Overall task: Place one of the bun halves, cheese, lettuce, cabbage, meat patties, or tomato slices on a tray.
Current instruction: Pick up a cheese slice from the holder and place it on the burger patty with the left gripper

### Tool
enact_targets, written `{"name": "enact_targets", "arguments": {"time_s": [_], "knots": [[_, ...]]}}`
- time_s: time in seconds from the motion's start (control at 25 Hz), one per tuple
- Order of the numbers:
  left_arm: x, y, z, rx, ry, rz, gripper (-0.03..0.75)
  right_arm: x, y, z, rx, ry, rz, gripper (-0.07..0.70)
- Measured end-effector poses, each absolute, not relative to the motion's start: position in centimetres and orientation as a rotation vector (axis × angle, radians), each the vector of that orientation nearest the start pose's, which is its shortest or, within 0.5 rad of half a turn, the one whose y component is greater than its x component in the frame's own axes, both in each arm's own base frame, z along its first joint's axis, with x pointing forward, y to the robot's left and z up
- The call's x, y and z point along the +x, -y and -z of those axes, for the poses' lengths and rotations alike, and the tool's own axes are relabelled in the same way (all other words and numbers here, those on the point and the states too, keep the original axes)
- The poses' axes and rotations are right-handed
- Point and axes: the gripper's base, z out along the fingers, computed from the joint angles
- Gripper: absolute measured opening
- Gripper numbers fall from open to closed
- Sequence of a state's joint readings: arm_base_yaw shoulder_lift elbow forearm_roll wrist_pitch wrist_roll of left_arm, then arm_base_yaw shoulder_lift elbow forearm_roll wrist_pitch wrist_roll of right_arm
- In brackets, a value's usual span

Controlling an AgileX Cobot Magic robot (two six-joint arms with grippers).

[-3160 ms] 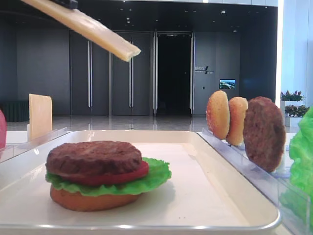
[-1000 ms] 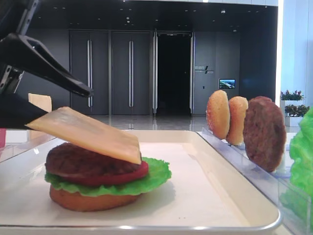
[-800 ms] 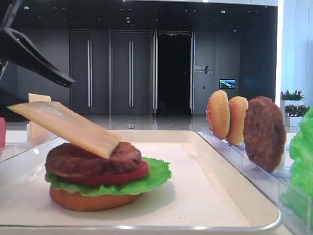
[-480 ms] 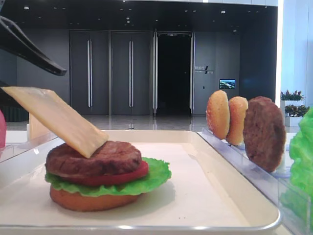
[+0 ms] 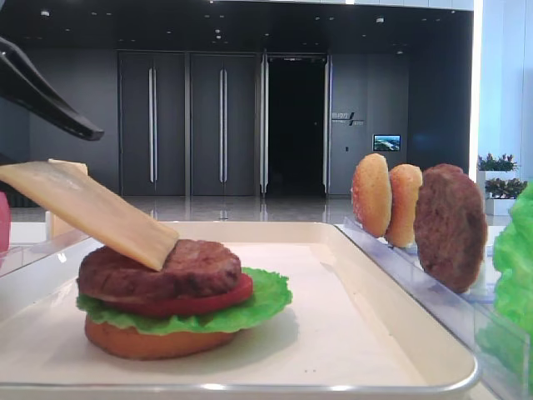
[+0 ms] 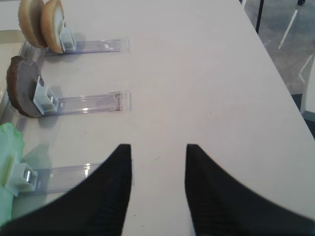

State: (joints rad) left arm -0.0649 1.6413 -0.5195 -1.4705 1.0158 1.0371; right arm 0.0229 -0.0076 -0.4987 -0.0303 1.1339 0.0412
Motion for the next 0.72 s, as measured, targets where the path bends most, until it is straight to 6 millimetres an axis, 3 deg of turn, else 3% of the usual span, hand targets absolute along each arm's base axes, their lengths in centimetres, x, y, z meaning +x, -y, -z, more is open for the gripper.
{"name": "enact_targets", "arguments": {"time_s": [0.08,0.28,0.72], "knots": [[21.75,9.13,-15.24,-0.095,-2.615,1.503,0.283,-0.91,0.27,-27.11,0.022,-2.111,-0.002,0.286],[21.72,9.12,-15.21,-0.092,-2.62,1.5,0.053,-0.91,0.27,-27.11,0.022,-2.111,-0.002,0.286],[21.68,9.31,-15.55,-0.068,-2.584,1.554,0.034,-0.91,0.27,-27.11,0.022,-2.111,-0.002,0.286]]}}
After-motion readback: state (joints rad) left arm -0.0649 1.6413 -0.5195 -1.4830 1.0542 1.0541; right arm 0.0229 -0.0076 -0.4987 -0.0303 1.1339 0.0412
